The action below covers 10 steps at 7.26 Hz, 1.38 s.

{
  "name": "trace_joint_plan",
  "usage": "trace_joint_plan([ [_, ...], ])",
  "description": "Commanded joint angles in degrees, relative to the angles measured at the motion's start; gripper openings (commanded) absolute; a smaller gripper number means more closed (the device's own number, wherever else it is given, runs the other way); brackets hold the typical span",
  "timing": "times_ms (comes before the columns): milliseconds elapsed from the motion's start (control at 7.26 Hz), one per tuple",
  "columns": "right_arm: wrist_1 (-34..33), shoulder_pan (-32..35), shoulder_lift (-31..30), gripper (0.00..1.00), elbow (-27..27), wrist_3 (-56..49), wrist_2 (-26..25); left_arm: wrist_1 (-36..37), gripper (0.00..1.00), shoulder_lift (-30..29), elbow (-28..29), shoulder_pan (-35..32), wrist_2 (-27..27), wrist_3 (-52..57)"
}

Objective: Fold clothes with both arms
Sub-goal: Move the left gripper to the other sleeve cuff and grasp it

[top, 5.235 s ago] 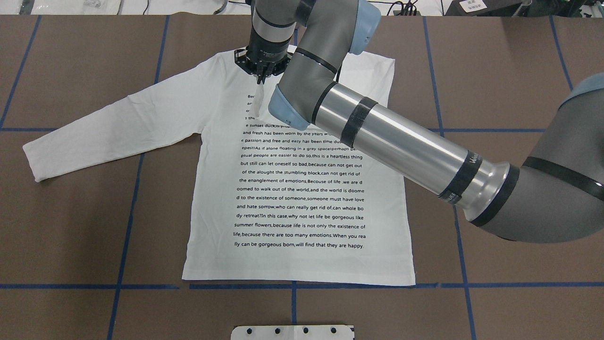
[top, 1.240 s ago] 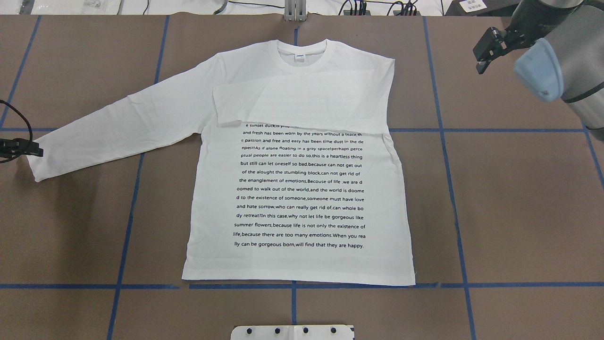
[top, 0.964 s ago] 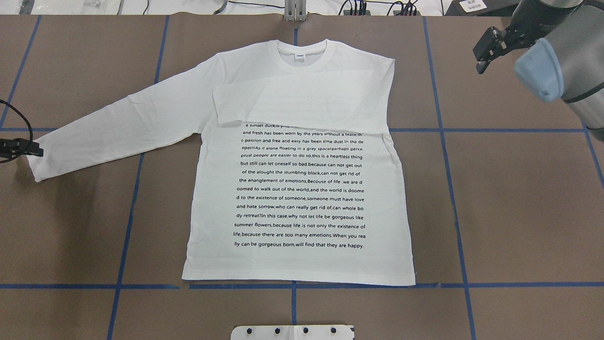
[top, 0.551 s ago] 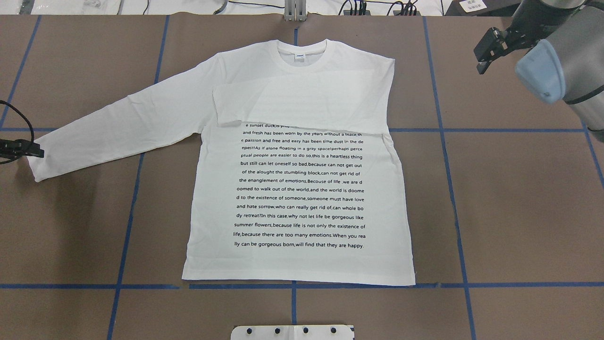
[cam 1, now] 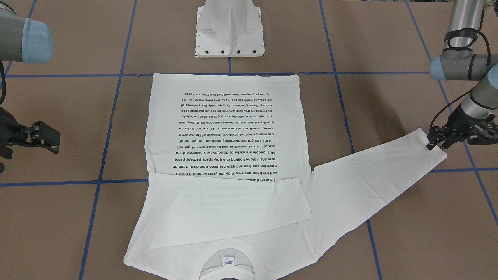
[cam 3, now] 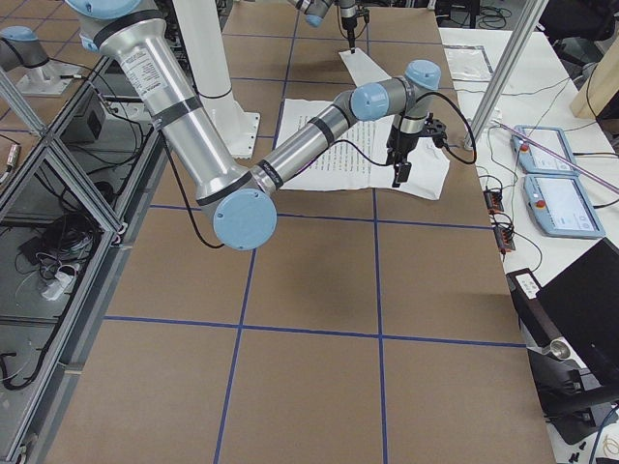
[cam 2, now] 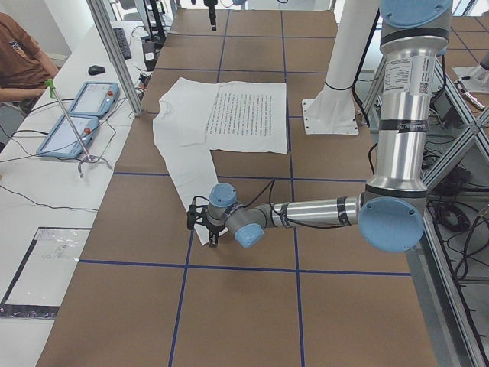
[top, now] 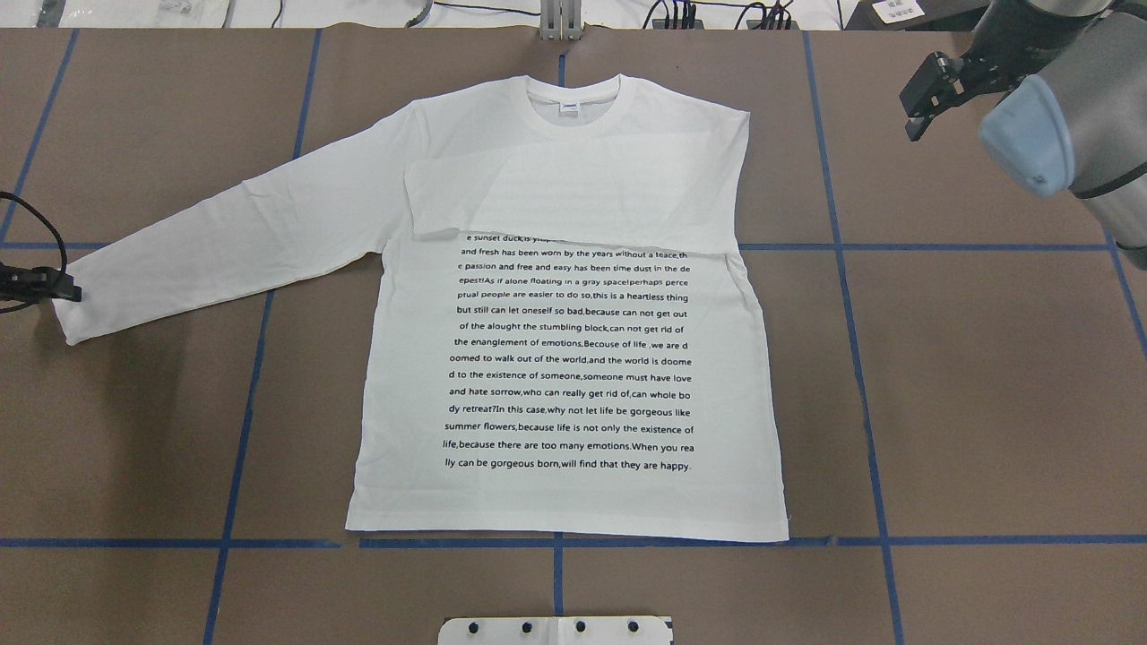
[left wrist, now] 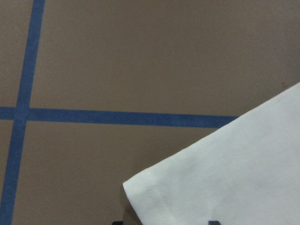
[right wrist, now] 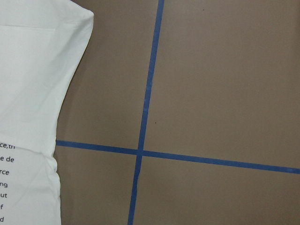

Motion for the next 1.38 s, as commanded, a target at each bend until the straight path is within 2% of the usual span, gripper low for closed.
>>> trace_joint_plan([
  [0, 0.0, 0.2, -0.3, 1.0, 0.0, 0.0, 0.0, 0.0, 0.26, 0.0, -0.2, 0.0, 0.0, -0.1],
  [138, 0.0, 0.4, -1.0, 1.0, 0.1, -0.1, 0.3, 0.0, 0.14, 0.0, -0.5, 0.0, 0.0, -0.5],
  [413, 0.0, 0.5, -0.9, 1.0, 0.1, -0.1, 0.3, 0.0, 0.13, 0.0, -0.5, 0.0, 0.0, -0.3],
  [551, 0.0, 0.5, -0.9, 1.0, 0.1, -0.1, 0.3, 0.0, 0.39, 0.1, -0.4, 0.0, 0.0, 0.0],
  [689, 0.0, 0.5, -1.0, 1.0, 0.1, -0.1, 0.3, 0.0, 0.92, 0.1, -0.3, 0.0, 0.0, 0.1],
  [827, 0.0, 0.5, -1.1, 1.0, 0.1, -0.1, 0.3, 0.1, 1.0, 0.1, -0.5, 0.0, 0.0, 0.0],
  [1240, 0.0, 0.5, -1.1, 1.0, 0.1, -0.1, 0.3, 0.1, 1.0, 0.1, 0.1, 0.0, 0.0, -0.2],
])
